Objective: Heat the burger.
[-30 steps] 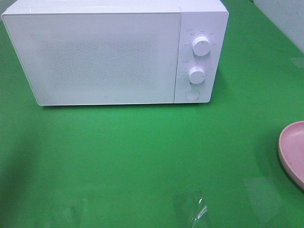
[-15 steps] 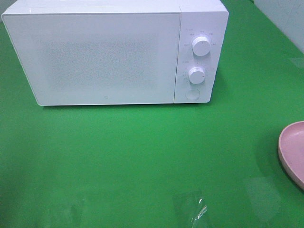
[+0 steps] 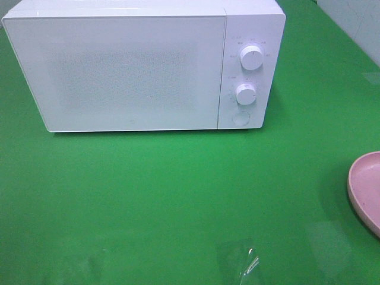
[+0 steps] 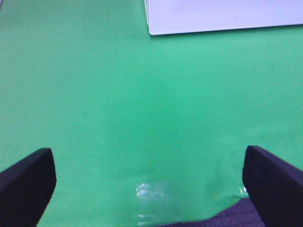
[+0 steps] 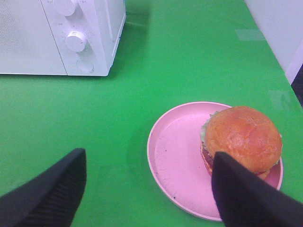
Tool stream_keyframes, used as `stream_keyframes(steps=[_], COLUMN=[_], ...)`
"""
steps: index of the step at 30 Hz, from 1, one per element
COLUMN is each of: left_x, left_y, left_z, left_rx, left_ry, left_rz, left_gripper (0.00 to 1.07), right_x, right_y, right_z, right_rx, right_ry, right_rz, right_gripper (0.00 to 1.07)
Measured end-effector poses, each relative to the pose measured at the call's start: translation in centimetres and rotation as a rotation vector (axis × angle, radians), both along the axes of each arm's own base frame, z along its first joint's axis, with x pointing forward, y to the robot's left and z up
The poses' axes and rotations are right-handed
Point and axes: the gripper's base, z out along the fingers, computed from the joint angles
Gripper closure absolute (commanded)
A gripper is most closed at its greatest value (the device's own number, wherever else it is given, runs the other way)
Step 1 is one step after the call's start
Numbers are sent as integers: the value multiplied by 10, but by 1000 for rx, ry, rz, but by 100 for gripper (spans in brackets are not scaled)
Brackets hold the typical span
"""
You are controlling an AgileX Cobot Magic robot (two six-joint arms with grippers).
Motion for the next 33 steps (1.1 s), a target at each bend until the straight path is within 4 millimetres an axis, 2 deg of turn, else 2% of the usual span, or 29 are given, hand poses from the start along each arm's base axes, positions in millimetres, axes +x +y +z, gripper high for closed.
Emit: stream_keyframes(steps=[8,33], left_x=[-25,-25], left_y=[0,0], left_z=[1,1], left_rx=[12,13], left_ry=[-161,-163], left_rz=[5,6], left_gripper=[7,7], right_x=[0,0], right_y=[0,0], right_z=[0,0], right_rx=[0,0], right_ry=[0,0], right_rz=[0,0], right_gripper=[37,37])
